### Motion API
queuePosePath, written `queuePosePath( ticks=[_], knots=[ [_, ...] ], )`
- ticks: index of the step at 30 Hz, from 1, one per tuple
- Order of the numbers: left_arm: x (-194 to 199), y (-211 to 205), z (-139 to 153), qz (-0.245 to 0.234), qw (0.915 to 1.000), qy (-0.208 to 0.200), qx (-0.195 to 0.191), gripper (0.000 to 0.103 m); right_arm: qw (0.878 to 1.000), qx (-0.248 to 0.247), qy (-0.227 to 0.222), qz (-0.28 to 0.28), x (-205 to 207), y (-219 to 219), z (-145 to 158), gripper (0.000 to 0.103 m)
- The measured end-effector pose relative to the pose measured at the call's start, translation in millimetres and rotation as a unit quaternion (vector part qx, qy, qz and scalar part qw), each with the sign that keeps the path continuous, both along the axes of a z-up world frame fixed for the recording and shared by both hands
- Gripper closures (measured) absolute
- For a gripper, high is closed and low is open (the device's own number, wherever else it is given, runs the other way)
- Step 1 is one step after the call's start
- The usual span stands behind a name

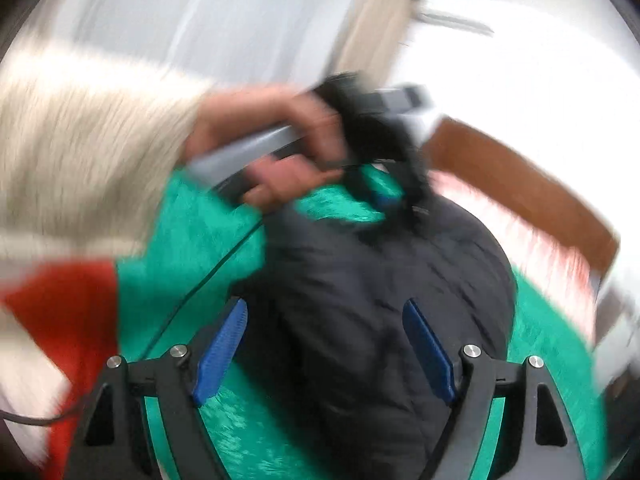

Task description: Fold large clothes

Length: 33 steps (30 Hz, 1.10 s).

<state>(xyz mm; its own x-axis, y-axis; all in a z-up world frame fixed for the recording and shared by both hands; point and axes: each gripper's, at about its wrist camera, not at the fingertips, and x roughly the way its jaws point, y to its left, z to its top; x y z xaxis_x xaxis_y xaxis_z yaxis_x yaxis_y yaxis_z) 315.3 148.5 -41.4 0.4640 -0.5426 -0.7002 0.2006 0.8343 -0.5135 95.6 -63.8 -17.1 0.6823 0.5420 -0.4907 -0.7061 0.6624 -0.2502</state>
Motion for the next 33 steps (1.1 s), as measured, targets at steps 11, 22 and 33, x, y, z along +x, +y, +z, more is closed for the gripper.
queuePosePath(
  ticks=[11,22,33],
  knots=[
    [-12,27,-22,0.027,0.9979,0.027,0.052,0.078,0.994,-0.053,0.092,0.032,61,75,-48,0.081],
    [-5,56,-84,0.07,0.9946,0.076,-0.006,0.069,0.994,-0.024,0.101,0.018,76,84,-88,0.081],
    [1,51,-107,0.085,0.9935,0.076,-0.002,0.067,0.995,-0.013,0.103,0.011,80,63,-84,0.083]
  ],
)
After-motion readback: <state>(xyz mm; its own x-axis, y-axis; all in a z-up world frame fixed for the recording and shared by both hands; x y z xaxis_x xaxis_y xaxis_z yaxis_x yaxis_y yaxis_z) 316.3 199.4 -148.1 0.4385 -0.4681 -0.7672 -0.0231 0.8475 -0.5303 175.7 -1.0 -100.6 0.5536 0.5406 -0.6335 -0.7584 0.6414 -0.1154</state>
